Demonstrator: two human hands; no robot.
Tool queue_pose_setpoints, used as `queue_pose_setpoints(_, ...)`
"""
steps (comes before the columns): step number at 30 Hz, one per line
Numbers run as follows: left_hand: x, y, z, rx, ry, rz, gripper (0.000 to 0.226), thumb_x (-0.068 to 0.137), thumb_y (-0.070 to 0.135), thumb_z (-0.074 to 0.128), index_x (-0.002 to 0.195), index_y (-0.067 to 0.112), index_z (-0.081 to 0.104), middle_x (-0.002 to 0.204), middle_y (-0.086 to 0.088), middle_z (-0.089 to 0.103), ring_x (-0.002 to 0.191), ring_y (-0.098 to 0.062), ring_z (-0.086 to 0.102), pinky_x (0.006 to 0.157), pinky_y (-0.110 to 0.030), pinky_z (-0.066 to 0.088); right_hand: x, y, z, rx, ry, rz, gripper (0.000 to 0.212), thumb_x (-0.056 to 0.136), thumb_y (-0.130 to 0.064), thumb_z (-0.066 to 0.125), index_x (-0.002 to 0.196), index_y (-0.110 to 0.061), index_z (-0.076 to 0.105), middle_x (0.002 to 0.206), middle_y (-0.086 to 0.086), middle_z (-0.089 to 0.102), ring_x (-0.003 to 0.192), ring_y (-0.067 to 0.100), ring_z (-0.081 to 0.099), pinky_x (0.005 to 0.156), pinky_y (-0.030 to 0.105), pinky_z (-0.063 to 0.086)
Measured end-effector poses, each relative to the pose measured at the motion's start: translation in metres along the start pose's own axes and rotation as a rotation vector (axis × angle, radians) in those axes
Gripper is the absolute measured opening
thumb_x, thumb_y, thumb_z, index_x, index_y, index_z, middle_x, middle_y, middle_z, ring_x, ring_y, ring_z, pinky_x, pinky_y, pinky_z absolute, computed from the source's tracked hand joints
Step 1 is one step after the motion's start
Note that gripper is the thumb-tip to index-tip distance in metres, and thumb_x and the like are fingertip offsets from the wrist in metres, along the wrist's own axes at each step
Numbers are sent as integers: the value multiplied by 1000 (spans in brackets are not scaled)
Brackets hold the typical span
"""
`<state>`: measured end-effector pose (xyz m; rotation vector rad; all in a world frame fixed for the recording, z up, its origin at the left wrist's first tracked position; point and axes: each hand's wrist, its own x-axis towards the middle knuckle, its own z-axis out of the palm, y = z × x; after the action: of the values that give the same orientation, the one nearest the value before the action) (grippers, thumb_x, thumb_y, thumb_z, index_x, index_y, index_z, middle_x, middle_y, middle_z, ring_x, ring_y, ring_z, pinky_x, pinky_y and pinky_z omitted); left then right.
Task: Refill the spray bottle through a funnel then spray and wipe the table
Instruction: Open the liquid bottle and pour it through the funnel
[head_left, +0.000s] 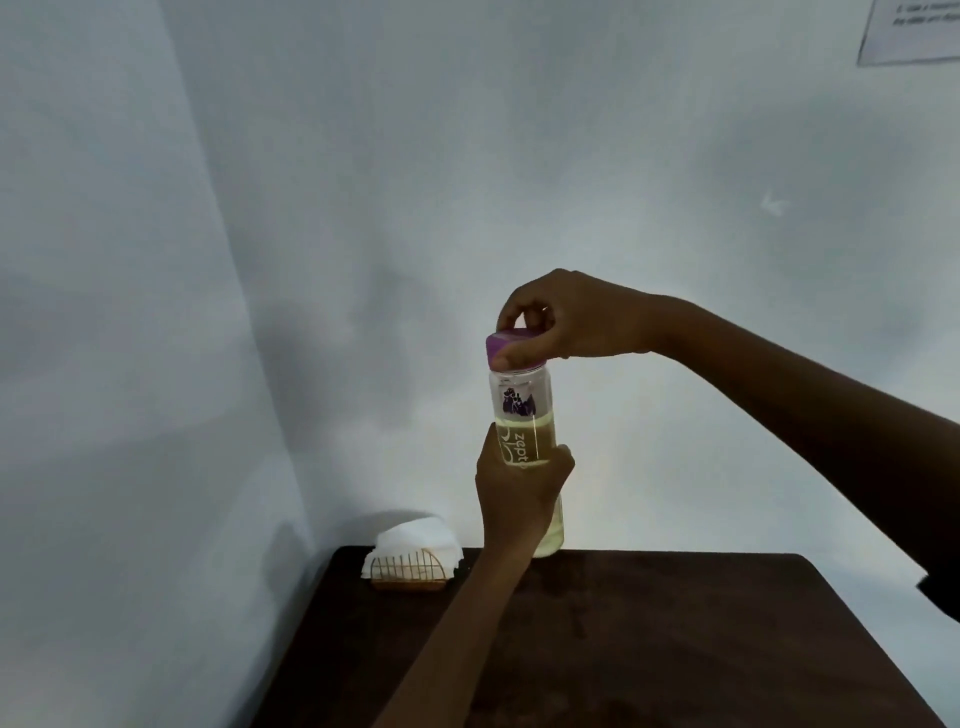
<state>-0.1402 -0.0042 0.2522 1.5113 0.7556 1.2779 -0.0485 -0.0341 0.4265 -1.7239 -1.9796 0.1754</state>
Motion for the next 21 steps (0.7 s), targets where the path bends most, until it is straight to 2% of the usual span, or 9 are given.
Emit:
queue_pose_setpoints(3,-4,3,-6,-44,-32,14,39,59,23,73,94,12,60,76,0,66,65,-8,63,61,-19,52,-2,-4,-8,81,-106,-45,28,77,-28,73,101,-16,66,88,12,62,68,15,52,60,30,45)
queue_pose_setpoints(5,-5,4,-10,-36,-44,34,41,62,20,75,98,9,60,79,-2,67,67,-10,64,61,-17,51,-4,-8,-18,54,-242,-38,33,79,-16,70,110,-24,63,105,7,63,84,25,58,72,35,51)
queue_pose_setpoints(7,-5,4,-13,1,-54,51,38,68,13,77,101,8,58,82,-4,66,70,-12,64,61,-15,51,-6,-15,-29,29,-394,-19,43,79,-13,71,116,-31,59,119,-3,58,99,20,60,77,30,52)
queue_pose_setpoints(8,-5,4,-14,25,-56,51,36,70,12,76,101,8,58,83,-3,66,70,-12,64,62,-14,50,-7,-20,-33,2,-413,-5,45,78,-22,73,118,-35,57,124,-9,54,103,16,59,77,24,52)
queue_pose_setpoints(11,-4,4,-15,68,-45,67,36,66,20,73,97,11,58,79,1,65,67,-7,63,60,-11,48,-4,-37,-33,-183,-278,87,59,64,-64,62,115,-34,58,118,-10,53,92,8,60,71,21,52)
queue_pose_setpoints(13,-4,6,-14,82,-34,78,35,63,23,72,94,13,58,76,4,65,65,-5,62,59,-10,47,2,-41,-26,-319,-249,131,66,62,-74,55,103,-23,62,99,1,66,73,12,65,58,24,53)
queue_pose_setpoints(15,-4,6,-13,74,-23,70,32,65,18,74,93,12,59,76,3,66,64,-5,62,59,-11,47,9,-40,-19,-386,-277,104,52,70,-64,63,93,-18,63,86,6,69,63,16,66,52,23,50)
queue_pose_setpoints(18,-4,5,-13,69,-9,67,32,64,18,73,92,11,60,76,2,66,65,-7,63,62,-14,48,9,-48,-24,-323,-399,1,23,76,-28,73,96,-19,64,101,-1,66,79,12,64,62,20,51)
queue_pose_setpoints(21,-5,5,-14,69,-20,64,32,64,19,73,91,11,59,75,2,65,65,-8,62,61,-14,47,4,-57,-30,-135,-408,-34,19,76,-30,74,92,-22,68,101,-7,68,97,7,62,75,21,51)
